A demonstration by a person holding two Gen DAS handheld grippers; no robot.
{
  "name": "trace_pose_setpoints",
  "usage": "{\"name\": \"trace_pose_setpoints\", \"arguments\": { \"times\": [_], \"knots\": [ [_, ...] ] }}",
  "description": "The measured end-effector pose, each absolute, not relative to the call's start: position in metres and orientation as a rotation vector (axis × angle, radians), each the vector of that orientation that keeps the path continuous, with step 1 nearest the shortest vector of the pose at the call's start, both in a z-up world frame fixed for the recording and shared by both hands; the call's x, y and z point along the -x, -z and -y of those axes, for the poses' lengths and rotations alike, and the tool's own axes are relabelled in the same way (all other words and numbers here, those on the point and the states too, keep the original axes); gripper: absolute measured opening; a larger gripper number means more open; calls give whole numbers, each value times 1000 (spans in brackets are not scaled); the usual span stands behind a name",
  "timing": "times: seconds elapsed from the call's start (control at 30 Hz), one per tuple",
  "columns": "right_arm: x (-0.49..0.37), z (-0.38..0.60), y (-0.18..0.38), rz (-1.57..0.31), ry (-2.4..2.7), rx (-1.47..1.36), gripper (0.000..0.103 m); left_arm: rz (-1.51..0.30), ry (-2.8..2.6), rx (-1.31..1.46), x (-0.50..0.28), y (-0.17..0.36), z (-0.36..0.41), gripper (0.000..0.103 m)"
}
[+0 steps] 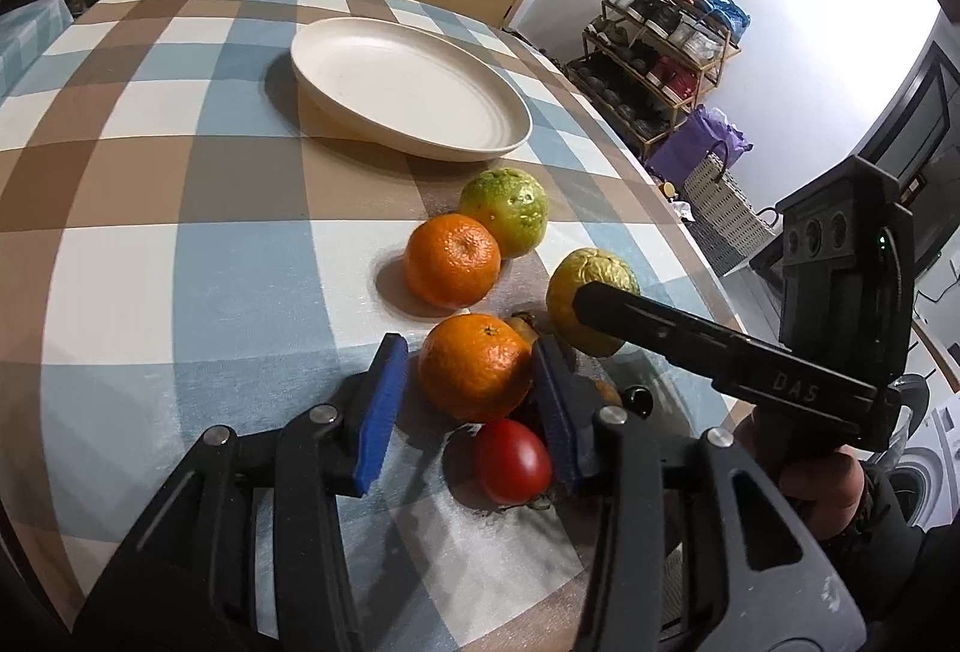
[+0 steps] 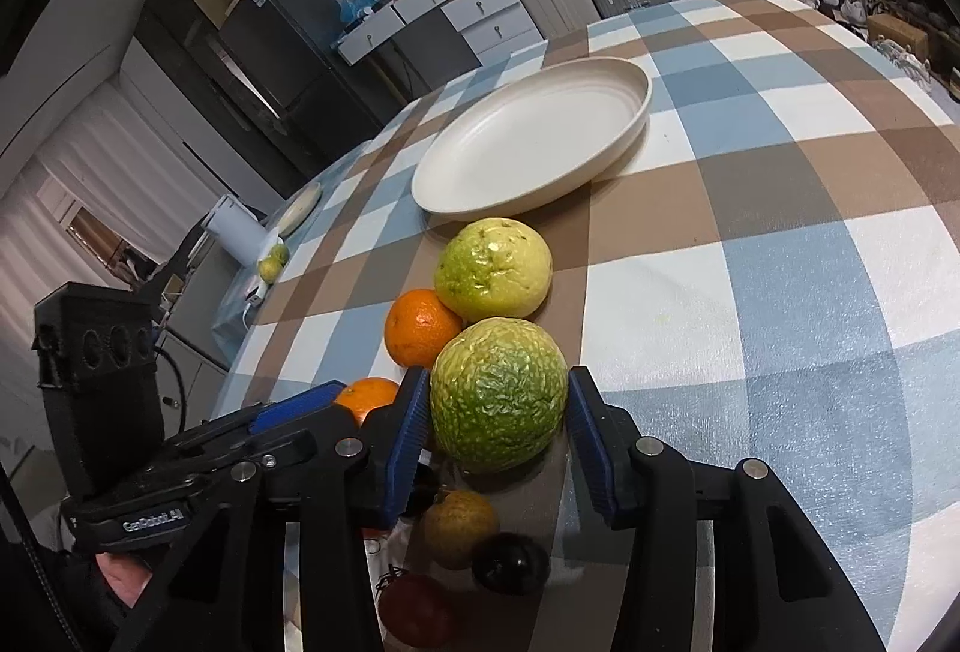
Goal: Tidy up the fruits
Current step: 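Grasp the bumpy green citrus with the right gripper while the left holds the orange, then lift and carry the orange and green citrus over the cream plate with both grippers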
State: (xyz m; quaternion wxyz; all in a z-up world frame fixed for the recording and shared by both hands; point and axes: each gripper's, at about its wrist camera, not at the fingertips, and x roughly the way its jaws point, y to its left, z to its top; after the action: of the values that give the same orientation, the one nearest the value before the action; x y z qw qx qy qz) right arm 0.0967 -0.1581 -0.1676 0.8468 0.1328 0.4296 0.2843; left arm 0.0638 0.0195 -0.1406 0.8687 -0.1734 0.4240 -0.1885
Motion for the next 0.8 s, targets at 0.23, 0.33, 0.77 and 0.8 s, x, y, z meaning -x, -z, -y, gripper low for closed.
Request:
{"name": "trace_pose_setpoints", "arguments": {
  "times": [0.23,0.33,0.77,0.8],
  "knots": [
    [-98,163,164,-891,-612,-286,47,-895,421,329,-69,140,-11,37],
    [-99,164,160,-879,-627,-289,47,-887,428,329,-70,135,-14,36],
    [-125,171,124,-786,-690,-286,47,-759,383,373,-92,79,-53,36],
    [-129,172,121,-781,-694,-289,47,-745,374,367,-97,73,-57,36]
  ]
}}
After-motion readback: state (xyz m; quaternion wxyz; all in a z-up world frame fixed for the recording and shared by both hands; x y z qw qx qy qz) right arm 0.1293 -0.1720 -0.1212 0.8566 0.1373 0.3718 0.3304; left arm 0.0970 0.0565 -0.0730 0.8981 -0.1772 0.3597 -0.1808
